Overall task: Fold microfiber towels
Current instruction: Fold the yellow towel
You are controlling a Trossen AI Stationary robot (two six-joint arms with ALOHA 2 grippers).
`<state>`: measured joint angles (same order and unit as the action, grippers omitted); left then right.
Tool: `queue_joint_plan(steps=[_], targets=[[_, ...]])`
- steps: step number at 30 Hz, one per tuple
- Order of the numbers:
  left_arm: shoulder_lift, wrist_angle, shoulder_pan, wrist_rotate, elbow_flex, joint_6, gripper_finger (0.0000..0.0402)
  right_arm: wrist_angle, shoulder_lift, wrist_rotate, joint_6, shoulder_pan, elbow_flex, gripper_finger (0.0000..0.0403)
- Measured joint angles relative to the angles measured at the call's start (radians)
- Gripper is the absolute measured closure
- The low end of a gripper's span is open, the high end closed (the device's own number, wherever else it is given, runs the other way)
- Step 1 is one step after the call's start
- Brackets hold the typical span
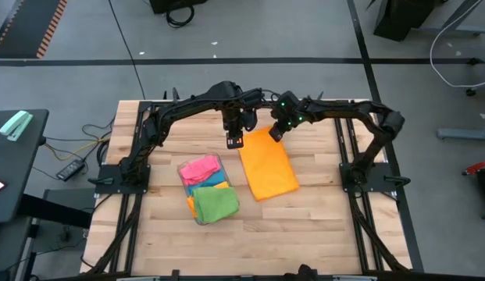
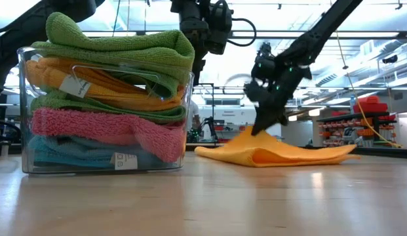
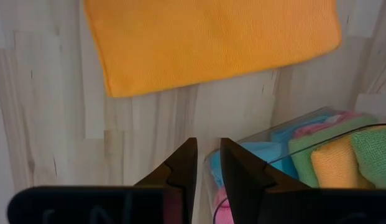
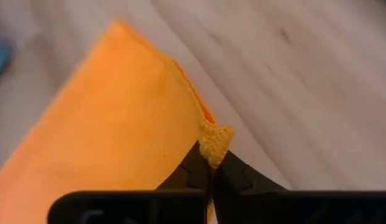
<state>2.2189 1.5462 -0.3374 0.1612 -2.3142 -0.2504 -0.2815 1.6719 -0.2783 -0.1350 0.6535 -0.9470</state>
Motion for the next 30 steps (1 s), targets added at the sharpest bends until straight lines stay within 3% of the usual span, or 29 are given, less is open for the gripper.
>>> queue_joint_plan(steps=[7, 22, 27, 30], targets=[[0.000, -0.072, -0.001, 0.001, 0.009, 0.018, 0.0308, -0.036, -0.100, -0.004, 0.172, 0.000, -0.001, 0.0396], [0.002, -0.622, -0.139, 0.036, 0.428, 0.158, 0.0210, -0.122, -0.110, 0.001, 0.207, -0.030, -0.001, 0.0397], [0.002, -0.706, -0.151, 0.034, 0.481, 0.165, 0.0179, -0.122, -0.110, 0.001, 0.207, -0.047, -0.001, 0.0397], [0.002, -0.777, -0.145, -0.034, 0.501, 0.196, 0.0172, -0.121, -0.111, 0.001, 0.208, -0.048, -0.001, 0.0397]])
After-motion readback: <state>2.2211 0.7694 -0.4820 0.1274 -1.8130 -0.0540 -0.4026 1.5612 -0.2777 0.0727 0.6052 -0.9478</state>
